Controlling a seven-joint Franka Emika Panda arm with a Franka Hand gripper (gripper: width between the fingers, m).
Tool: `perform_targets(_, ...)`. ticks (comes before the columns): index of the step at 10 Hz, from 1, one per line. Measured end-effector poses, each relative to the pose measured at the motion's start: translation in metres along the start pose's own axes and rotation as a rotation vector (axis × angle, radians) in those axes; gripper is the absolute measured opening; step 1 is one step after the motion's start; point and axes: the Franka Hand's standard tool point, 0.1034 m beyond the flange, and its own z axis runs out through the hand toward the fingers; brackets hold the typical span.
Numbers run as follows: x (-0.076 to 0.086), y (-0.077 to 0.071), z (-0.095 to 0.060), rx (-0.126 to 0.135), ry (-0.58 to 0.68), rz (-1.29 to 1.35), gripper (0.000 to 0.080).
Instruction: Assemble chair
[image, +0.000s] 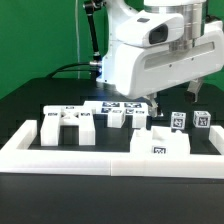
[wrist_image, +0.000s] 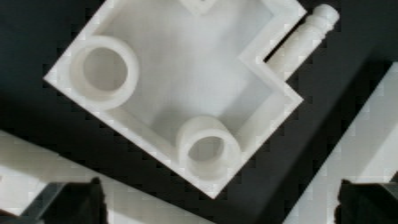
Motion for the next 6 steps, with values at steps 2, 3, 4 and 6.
perform_targets(2,-0.0039,-0.0022,0.0118,-0.006,0.003,0.258,0.065)
perform_targets(3,-0.0029,-0.0029,0.013,-0.001,0.007,0.314,0.065)
perform_targets(4,-0.0021,-0.0043,0.0128,0.005,0.009,0.387,0.065)
perform_targets(6,-0.0014,-0.0064,0.0132,0.008,0.009,0.513,0.065)
